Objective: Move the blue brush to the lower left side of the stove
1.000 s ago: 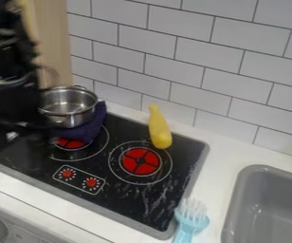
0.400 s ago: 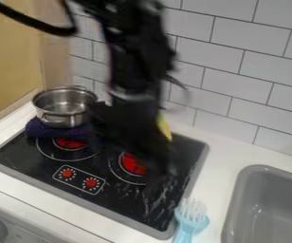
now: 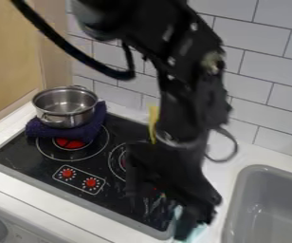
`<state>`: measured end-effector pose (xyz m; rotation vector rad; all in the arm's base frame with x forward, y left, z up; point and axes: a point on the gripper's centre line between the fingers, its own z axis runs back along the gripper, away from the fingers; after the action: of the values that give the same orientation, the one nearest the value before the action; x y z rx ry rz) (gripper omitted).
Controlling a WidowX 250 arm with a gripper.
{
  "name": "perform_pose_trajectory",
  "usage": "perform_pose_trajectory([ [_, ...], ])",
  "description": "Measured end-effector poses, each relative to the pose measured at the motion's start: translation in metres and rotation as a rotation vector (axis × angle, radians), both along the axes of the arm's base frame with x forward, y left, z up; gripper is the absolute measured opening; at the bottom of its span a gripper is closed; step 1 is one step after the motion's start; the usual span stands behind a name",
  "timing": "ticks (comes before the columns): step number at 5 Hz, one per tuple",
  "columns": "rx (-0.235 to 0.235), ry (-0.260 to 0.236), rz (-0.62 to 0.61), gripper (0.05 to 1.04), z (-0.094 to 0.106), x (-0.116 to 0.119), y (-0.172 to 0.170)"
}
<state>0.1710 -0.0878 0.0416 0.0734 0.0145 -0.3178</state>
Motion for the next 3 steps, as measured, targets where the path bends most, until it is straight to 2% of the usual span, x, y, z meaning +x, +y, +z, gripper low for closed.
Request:
perform_pose_trajectory([
  [1,-0.005,0.003,0.017,0.999,-0.009,0.002,-0.004],
  [3,-0.017,0.042,0.025,0.999,-0.028,0.010,-0.015],
])
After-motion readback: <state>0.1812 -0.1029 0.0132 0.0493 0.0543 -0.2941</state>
